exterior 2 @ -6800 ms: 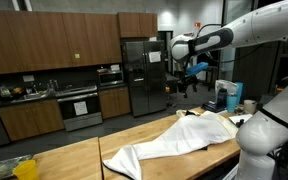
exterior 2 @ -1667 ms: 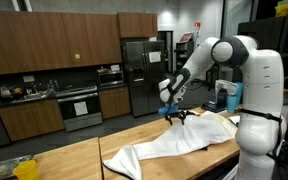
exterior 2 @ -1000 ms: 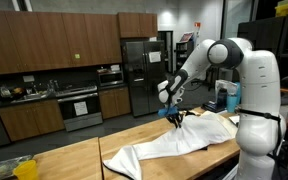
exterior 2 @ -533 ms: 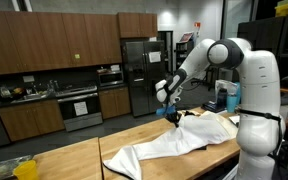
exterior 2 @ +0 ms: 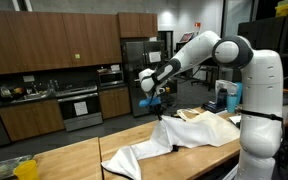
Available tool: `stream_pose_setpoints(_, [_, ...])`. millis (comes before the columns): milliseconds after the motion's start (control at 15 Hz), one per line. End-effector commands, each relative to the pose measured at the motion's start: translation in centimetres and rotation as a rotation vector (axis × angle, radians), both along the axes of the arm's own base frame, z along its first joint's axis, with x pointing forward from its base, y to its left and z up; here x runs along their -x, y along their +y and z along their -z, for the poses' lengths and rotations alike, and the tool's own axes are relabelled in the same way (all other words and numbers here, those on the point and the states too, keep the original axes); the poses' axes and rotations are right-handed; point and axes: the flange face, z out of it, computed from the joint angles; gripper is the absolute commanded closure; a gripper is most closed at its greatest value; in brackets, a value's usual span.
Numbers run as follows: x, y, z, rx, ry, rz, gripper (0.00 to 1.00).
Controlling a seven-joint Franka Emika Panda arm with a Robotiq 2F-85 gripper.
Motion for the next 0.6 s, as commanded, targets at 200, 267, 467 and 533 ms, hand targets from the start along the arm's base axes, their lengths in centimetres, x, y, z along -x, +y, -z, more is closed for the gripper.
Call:
stream_pose_setpoints(200, [-2.7,9.3,-7.1,-0.03,0.046,-0.25,0.99])
stream_pose_setpoints(267, [-3.2,10.5,-7.4,-0.039,0.067,-0.29,0.99])
stream_pose_setpoints(467, [-4.7,13.3,-7.5,-0.041,0.133,-0.388,0.99])
stream_pose_setpoints(533, [-5.1,14.2,-7.2,-0.043,0.153,-0.419,0.99])
